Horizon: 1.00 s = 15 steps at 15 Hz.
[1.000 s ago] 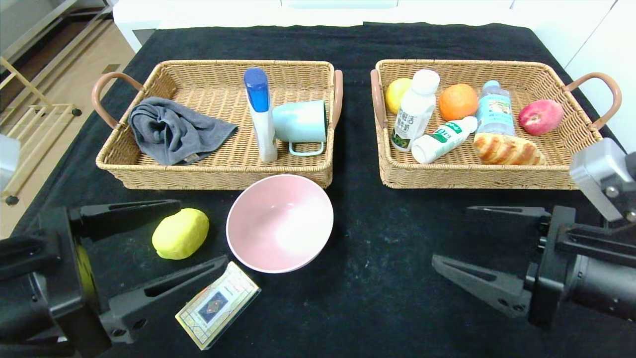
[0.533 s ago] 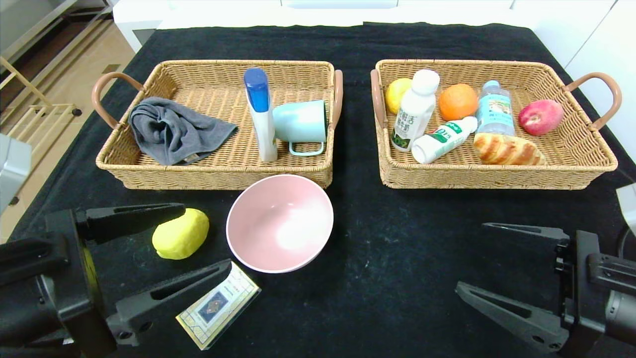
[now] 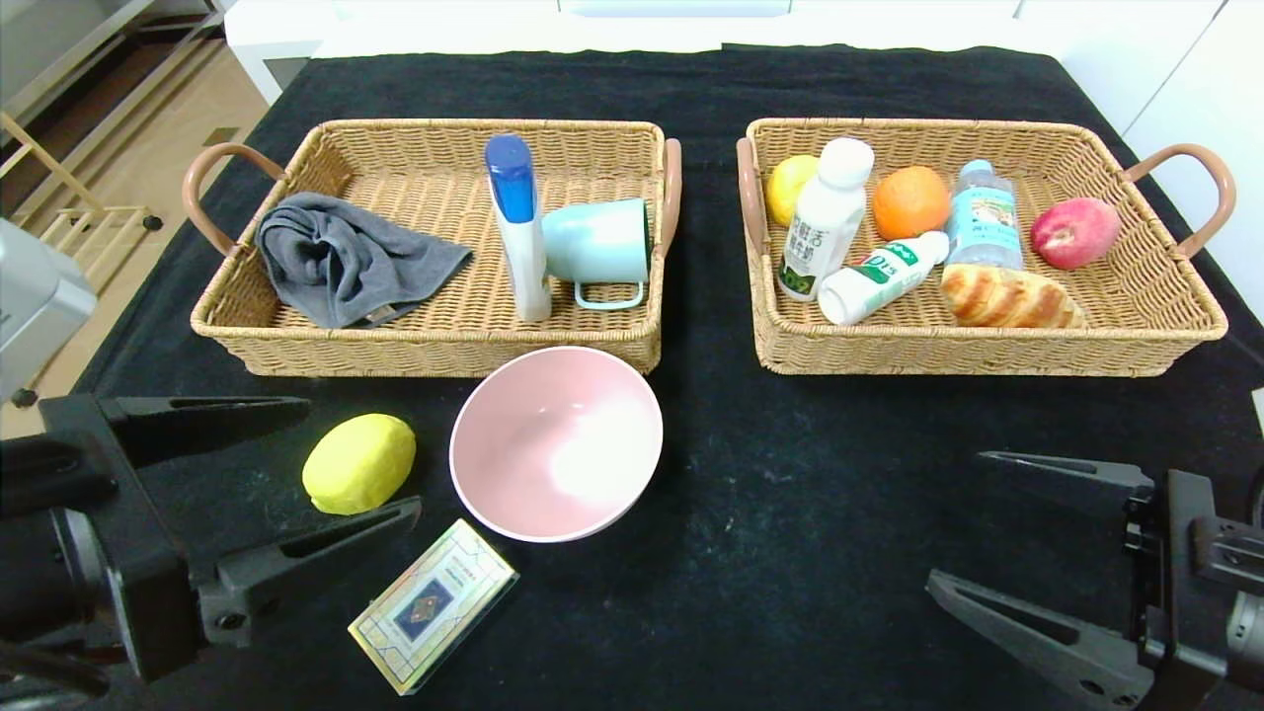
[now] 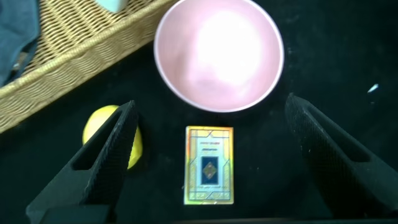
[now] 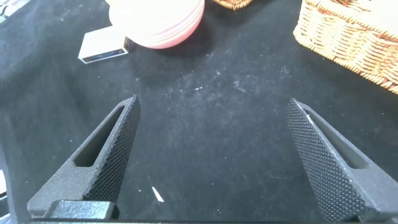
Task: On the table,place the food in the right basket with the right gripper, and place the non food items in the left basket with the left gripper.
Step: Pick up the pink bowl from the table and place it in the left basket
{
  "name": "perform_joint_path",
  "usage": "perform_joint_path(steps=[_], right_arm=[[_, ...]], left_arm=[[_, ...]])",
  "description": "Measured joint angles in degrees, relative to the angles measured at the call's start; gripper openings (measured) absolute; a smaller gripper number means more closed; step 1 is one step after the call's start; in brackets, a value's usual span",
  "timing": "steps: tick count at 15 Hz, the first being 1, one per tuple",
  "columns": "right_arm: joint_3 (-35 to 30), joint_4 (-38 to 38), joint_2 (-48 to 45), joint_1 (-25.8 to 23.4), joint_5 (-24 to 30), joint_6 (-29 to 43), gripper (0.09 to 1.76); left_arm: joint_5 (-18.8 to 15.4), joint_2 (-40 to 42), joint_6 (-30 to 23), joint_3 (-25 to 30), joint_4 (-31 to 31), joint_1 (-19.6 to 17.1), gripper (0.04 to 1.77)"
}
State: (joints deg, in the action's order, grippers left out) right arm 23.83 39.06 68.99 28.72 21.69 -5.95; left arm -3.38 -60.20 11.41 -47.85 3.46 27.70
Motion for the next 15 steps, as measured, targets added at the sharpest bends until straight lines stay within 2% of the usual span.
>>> perform_joint_path(steps=[3, 5, 6, 10, 15], right_arm=[[0.0, 0.0, -0.6, -0.4, 0.0, -0.1, 1.7], [0.1, 0.0, -1.4, -0.5, 0.0, -0.1, 1.7], [0.2, -0.1, -1.7, -0.5, 0.0, -0.1, 1.7], [0.3, 0.0, -2.3, -0.7, 0.0, -0.2, 1.7], [0.2, -0.1, -3.1, -0.6, 0.1, -0.1, 1.7]], left_arm=[[4.9, -2.8, -1.2, -7.4, 7.1, 0.1, 1.72], [11.4, -6.1, -4.6, -13.2, 12.9, 1.9, 1.72], [13.6, -8.1, -7.1, -15.8, 15.6, 3.3, 1.72], [16.9, -17.3, -15.9, -23.3, 20.0, 6.4, 1.72], [17.6, -23.0, -17.0, -22.5, 19.2, 7.3, 1.72]])
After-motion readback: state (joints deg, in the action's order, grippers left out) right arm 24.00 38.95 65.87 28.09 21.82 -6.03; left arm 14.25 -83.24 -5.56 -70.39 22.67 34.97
